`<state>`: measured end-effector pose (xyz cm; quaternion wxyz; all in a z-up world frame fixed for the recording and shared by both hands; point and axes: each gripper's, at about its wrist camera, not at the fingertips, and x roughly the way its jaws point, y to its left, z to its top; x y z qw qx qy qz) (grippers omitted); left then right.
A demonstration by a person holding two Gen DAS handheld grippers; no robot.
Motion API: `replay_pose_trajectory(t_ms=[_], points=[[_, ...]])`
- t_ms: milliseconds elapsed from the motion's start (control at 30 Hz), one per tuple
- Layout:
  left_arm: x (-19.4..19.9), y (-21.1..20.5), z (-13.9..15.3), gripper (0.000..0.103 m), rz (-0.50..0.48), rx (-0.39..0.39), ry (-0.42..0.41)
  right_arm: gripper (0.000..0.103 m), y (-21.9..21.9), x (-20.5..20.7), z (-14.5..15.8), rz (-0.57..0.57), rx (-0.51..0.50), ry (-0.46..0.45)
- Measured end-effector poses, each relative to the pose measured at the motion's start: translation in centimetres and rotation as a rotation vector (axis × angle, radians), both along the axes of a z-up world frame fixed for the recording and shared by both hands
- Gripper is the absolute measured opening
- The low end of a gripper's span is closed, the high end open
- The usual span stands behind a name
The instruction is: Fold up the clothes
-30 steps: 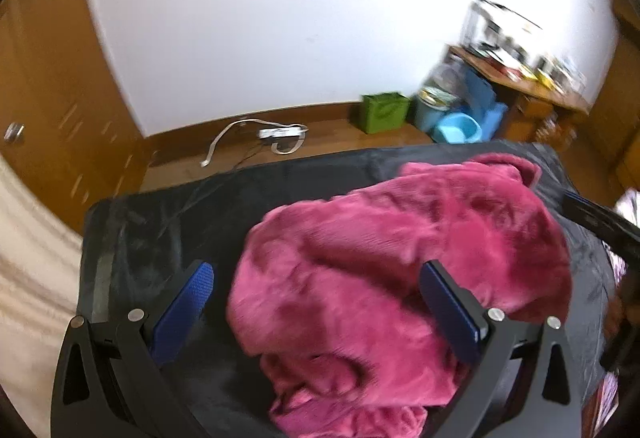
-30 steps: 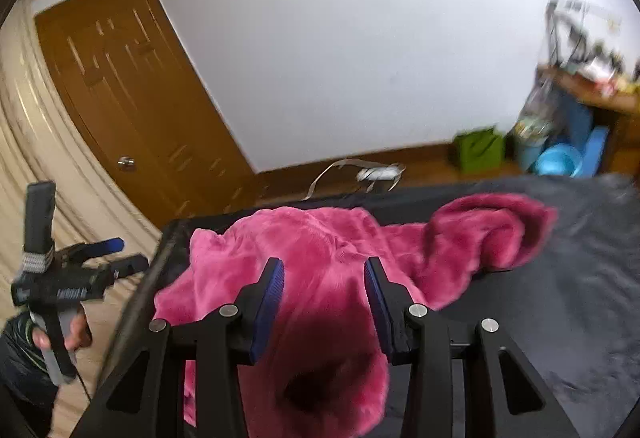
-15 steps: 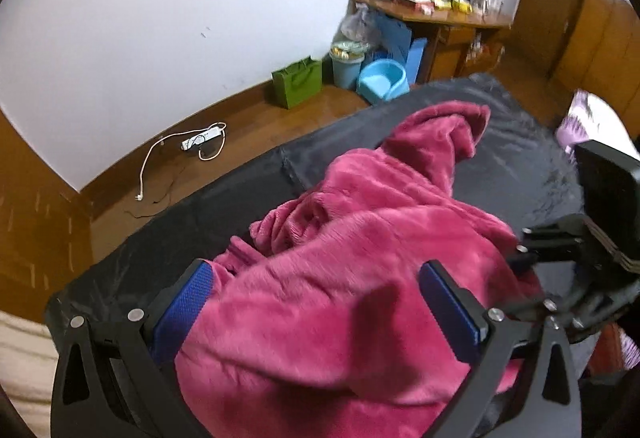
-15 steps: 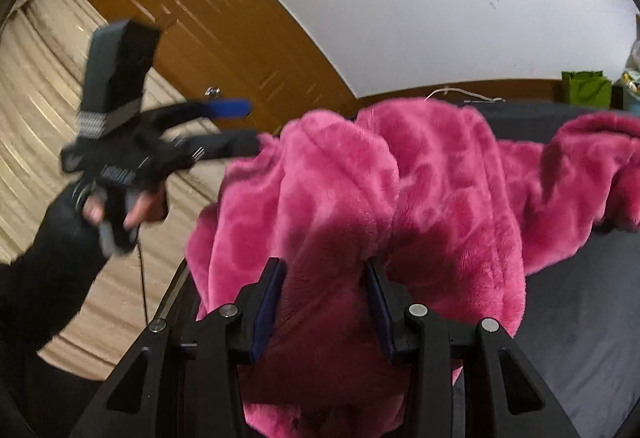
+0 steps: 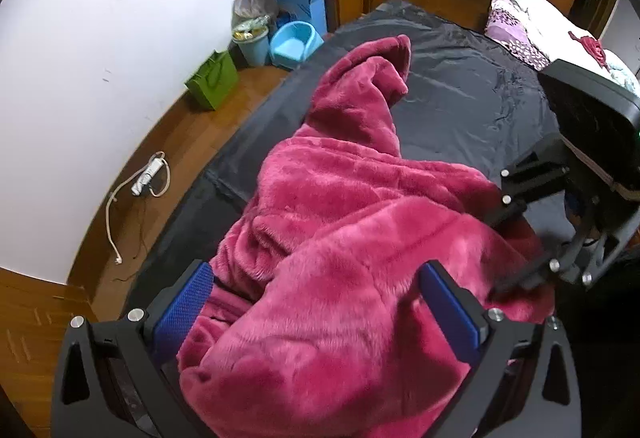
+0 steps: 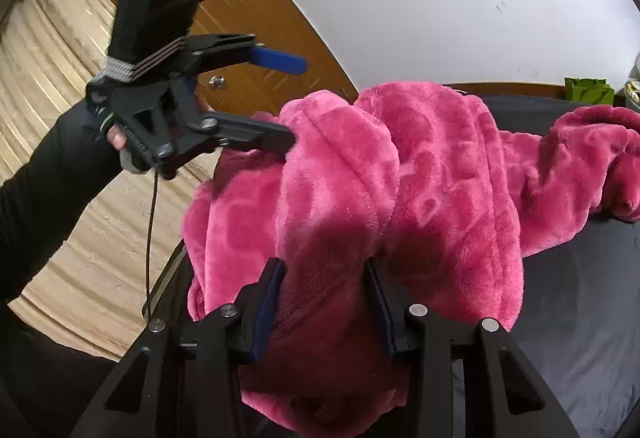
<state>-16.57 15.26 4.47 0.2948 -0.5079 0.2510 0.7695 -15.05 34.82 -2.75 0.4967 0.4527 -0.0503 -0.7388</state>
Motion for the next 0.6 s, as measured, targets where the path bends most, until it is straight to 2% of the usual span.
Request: replay_pose_trajectory(t_ms=[300, 400, 433, 500, 600], points=[[-0.2, 2.0, -2.7, 0.101, -0.079, -0.076, -0.096, 0.044, 0.4, 1.0, 0.2, -0.001, -0.001, 0.003], [-0.4, 1.8, -3.1, 0.088, -0.08, -0.056, -0.153, 0.044, 0.5, 1.2, 0.1, -0.01, -0.005, 0.0], [-0.4, 1.7, -3.2, 0.079, -0.076, -0.051, -0.172, 0.044, 0.6, 1.2, 0.2, -0.016, -0.007, -0.001], [-0.4, 1.6, -3.4, 0.068, -0.067, -0.041, -0.208, 0.044, 0.7, 1.4, 0.2, -0.028, -0.01, 0.0], [0.1, 1.3, -3.1, 0.054, -0.042, -0.036, -0.188, 0.044, 1.0, 1.8, 0.5, -0.052, -0.011, 0.009]])
